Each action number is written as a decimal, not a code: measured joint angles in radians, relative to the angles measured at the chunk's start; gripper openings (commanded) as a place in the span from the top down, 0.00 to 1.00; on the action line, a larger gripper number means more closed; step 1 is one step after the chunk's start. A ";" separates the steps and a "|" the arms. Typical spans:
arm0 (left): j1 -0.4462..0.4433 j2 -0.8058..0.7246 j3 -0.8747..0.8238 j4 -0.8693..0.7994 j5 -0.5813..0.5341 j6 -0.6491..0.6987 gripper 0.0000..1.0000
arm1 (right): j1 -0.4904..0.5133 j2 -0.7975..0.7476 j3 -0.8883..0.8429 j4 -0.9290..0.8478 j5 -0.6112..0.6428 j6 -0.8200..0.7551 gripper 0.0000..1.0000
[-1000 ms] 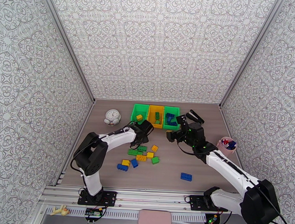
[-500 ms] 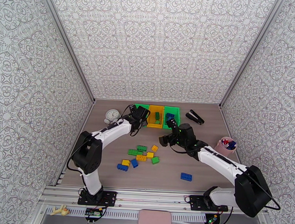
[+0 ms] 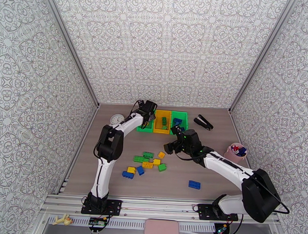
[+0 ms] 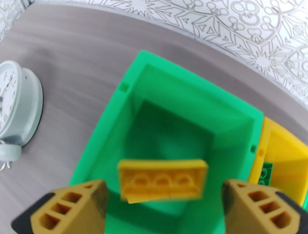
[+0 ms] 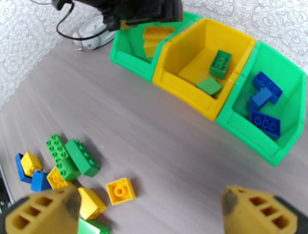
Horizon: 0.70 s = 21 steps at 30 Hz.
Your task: Sort the legos into containers by color
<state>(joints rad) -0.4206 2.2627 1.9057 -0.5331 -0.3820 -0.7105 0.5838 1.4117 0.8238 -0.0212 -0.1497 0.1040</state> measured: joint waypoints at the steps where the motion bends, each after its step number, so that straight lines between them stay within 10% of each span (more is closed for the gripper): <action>1: -0.001 -0.004 -0.001 -0.001 0.003 0.005 0.06 | 0.000 0.008 0.007 -0.005 0.000 -0.001 0.00; 21: 0.027 -0.745 -0.718 0.116 0.019 0.000 0.00 | 0.143 0.360 0.379 -0.355 0.128 -0.090 0.13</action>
<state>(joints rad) -0.3939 1.5181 1.1881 -0.4171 -0.3634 -0.7101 0.7273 1.7721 1.2030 -0.3759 -0.0216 0.0139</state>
